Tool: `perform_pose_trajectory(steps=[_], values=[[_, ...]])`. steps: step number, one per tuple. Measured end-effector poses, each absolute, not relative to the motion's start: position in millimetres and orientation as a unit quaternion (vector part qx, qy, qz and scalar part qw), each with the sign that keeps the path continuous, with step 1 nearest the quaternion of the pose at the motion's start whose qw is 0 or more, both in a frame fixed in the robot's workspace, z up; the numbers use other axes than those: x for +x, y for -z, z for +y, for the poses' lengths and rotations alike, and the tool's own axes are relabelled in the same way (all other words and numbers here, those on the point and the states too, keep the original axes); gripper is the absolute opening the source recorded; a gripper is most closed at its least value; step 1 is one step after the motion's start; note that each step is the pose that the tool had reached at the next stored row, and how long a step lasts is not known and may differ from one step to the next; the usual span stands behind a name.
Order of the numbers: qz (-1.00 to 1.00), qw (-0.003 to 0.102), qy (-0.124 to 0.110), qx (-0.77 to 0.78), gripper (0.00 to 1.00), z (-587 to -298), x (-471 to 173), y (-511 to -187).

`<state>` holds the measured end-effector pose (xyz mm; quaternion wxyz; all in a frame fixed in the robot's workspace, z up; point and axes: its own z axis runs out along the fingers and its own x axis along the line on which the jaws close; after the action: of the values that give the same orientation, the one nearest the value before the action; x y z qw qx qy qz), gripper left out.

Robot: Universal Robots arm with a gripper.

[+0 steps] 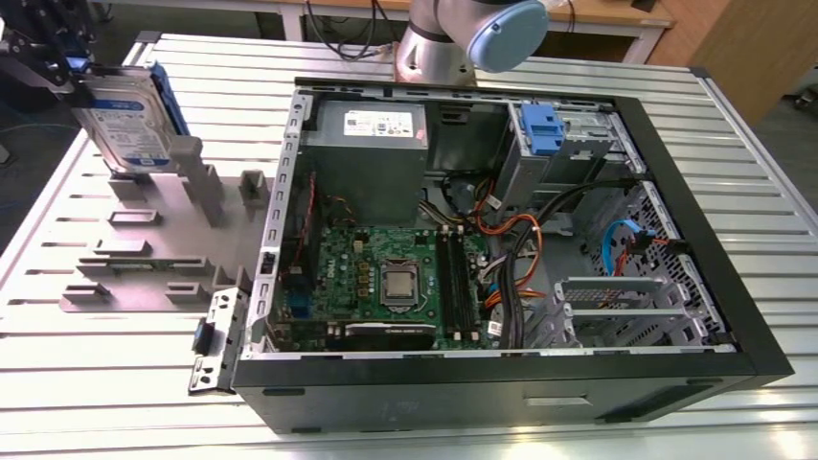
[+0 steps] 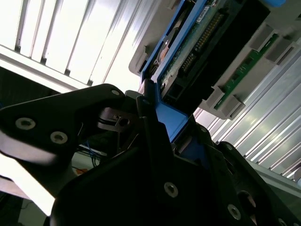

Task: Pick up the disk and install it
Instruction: 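Pick up the disk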

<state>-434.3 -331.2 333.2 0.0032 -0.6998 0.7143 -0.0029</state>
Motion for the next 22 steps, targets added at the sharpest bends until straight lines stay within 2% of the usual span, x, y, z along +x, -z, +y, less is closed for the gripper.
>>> perform_pose_trajectory(steps=[22], values=[[0.714, 0.003, 0.003, -0.7, 0.36, -331.2, -434.3, -340.6]])
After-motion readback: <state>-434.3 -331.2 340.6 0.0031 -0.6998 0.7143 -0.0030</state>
